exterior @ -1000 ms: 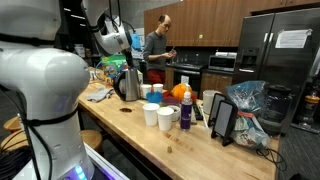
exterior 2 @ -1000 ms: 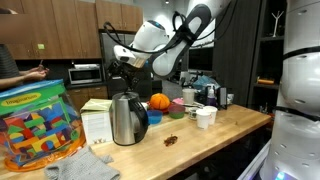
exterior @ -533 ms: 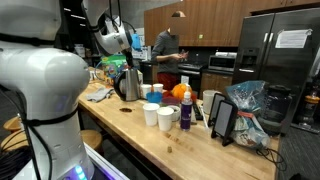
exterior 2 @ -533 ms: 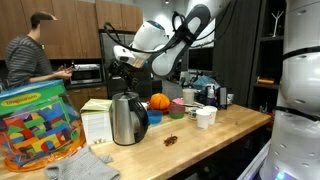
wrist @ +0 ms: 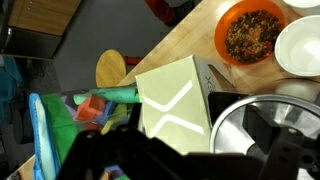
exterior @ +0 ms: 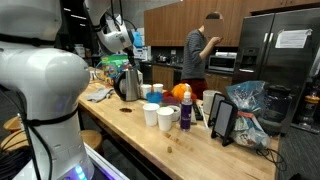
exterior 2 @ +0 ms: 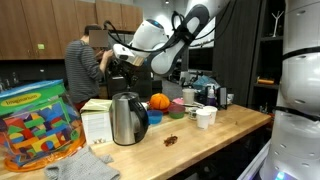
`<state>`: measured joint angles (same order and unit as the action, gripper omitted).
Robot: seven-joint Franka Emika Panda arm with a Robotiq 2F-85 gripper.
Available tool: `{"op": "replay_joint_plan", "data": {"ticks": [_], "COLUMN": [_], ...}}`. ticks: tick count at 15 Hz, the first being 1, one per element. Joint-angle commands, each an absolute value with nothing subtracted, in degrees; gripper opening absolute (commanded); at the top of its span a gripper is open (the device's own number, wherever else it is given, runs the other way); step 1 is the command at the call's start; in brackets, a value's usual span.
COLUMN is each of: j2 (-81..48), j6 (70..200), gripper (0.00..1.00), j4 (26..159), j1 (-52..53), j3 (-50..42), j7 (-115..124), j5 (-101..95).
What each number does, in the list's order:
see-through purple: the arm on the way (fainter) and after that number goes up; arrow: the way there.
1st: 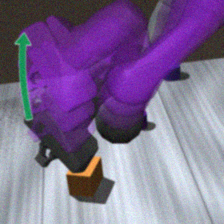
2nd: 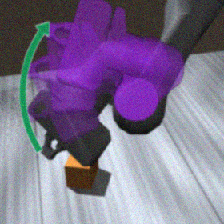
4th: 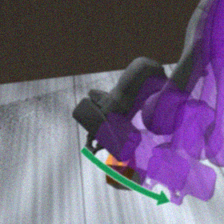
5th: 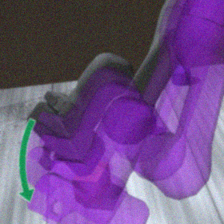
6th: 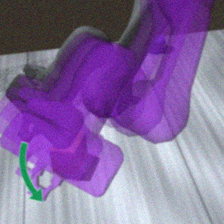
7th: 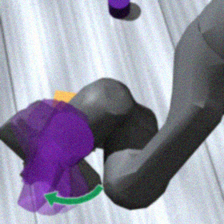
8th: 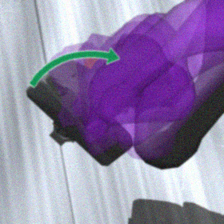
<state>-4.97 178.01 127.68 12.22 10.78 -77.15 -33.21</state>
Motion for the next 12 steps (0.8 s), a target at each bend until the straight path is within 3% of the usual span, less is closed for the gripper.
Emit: {"op": "replay_joint_plan", "data": {"ticks": [1, 12], "j2": [-3.8, 2.9], "j6": [176.6, 166.3], "gripper": [1.0, 1.0], "j4": [126.0, 127.0], "j1": [13.0, 11.8], "j3": [9.4, 10.4], "j7": [-74.8, -75.5], "j5": [-36.9, -36.1]}}
